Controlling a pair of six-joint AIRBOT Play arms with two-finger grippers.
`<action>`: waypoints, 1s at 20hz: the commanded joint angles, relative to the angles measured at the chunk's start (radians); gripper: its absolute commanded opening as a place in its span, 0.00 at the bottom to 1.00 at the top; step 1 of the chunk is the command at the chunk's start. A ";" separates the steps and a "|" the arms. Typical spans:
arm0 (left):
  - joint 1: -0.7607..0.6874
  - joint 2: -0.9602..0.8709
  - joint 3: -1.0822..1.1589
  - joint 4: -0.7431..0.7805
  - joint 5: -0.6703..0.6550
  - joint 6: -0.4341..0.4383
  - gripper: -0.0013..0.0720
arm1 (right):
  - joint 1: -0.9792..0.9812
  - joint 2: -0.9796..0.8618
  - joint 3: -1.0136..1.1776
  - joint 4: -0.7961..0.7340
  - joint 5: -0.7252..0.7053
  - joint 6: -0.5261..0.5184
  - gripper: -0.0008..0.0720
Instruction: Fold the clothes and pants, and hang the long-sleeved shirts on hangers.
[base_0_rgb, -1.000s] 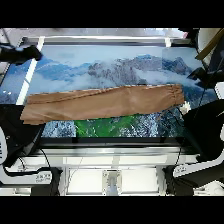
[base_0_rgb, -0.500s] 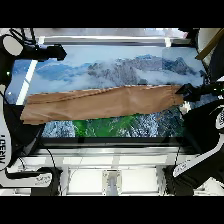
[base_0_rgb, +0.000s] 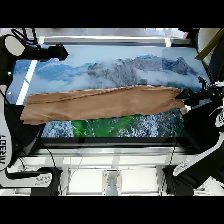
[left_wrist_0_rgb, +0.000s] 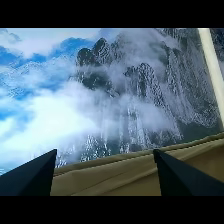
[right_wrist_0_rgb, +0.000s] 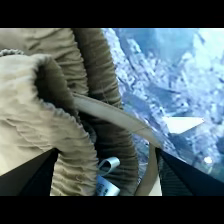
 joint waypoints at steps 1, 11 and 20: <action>0.000 0.001 0.001 -0.001 0.000 -0.016 0.98 | 0.000 -0.022 0.000 0.075 0.012 -0.045 0.96; -0.006 -0.004 0.001 -0.008 0.002 -0.015 0.15 | 0.024 -0.045 0.056 0.323 0.130 -0.081 0.05; -0.296 -0.328 0.001 -0.282 0.011 0.043 0.03 | 0.215 0.121 0.320 0.528 0.226 0.110 0.04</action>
